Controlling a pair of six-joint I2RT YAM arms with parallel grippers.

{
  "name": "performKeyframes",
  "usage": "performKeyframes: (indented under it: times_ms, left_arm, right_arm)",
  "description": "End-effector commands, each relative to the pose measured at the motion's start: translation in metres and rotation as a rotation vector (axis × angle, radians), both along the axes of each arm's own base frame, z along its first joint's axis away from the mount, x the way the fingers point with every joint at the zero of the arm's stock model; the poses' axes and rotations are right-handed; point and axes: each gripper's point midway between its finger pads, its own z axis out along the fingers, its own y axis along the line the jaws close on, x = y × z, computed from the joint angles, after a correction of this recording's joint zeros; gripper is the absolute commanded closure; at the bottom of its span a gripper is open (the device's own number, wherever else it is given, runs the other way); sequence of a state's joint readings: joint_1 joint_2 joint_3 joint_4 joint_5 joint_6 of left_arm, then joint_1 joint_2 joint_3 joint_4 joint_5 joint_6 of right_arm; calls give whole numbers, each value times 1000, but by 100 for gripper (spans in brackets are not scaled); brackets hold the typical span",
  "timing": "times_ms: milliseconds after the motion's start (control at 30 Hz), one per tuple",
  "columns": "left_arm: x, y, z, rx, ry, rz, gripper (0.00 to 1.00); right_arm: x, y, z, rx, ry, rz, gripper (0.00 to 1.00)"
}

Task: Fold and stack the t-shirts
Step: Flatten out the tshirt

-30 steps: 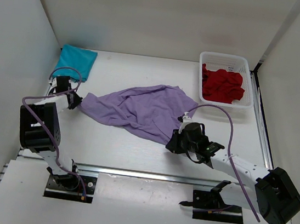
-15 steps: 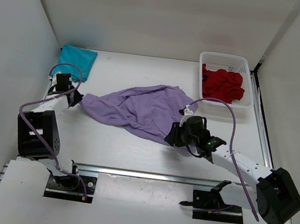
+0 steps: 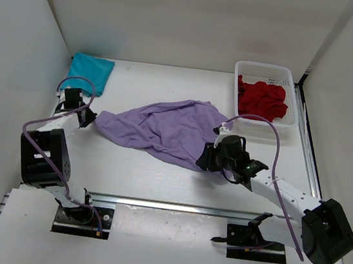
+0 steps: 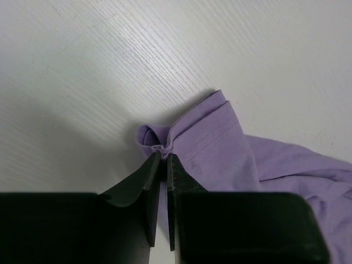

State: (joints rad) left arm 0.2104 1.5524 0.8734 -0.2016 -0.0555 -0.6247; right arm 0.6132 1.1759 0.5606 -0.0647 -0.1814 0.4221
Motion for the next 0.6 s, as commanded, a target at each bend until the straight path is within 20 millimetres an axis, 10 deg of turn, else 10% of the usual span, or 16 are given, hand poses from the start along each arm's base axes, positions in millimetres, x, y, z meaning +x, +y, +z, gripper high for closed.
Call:
performKeyframes:
  times_ms: [0,567]
  left_arm:
    - [5,-1,2,-7,-20,-10,78]
    - [6,0,-1,-7,-14,-13,67]
  right_arm:
    - [6,2,13,25,-45,1,69]
    - [2,4,7,34,-27,13,67]
